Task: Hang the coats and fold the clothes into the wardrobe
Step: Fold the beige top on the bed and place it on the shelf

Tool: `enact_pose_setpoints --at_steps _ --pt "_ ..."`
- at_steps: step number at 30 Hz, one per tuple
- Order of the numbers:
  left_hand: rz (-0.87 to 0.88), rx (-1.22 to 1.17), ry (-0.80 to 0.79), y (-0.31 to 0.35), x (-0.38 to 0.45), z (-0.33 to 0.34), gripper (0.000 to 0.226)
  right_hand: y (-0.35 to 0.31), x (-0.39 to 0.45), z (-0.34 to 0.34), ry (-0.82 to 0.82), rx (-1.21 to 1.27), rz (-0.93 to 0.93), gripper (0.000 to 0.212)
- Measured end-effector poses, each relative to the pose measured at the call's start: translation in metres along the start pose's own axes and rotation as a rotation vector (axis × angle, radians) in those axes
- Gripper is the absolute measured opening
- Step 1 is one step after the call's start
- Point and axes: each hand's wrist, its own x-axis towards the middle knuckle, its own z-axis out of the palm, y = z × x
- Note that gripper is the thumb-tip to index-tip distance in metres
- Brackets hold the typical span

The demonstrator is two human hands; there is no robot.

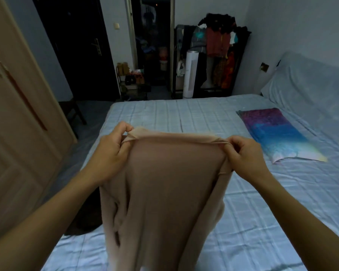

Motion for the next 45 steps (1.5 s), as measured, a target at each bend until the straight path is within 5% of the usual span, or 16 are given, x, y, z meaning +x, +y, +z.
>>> enact_pose_setpoints --at_steps 10,17,21,27,32,38,41,45 --pt "0.022 0.105 -0.204 -0.002 0.044 0.065 0.041 0.096 0.037 -0.025 -0.045 0.224 -0.031 0.016" --pt "-0.002 -0.16 -0.295 -0.017 0.085 0.074 0.034 0.122 0.07 -0.051 -0.215 0.201 -0.067 0.006" --pt "-0.06 -0.303 -0.31 -0.032 0.11 0.076 0.036 0.129 0.088 -0.051 -0.353 0.143 -0.096 0.018" --pt "-0.196 -0.445 -0.439 -0.054 0.143 0.095 0.041 0.148 0.115 -0.038 -0.269 0.057 -0.129 0.025" --pt "-0.196 -0.3 -0.316 -0.081 0.181 0.128 0.013 0.186 0.143 -0.011 -0.23 0.077 0.013 0.019" --pt "-0.205 -0.044 -0.273 -0.124 0.263 0.182 0.023 0.238 0.221 0.043 -0.136 -0.05 0.104 0.02" --pt "-0.261 0.051 -0.137 -0.138 0.308 0.199 0.025 0.248 0.273 0.059 -0.046 -0.003 0.117 0.019" --pt "-0.1 0.051 0.049 -0.126 0.346 0.191 0.022 0.241 0.331 0.053 0.049 0.109 0.036 0.02"
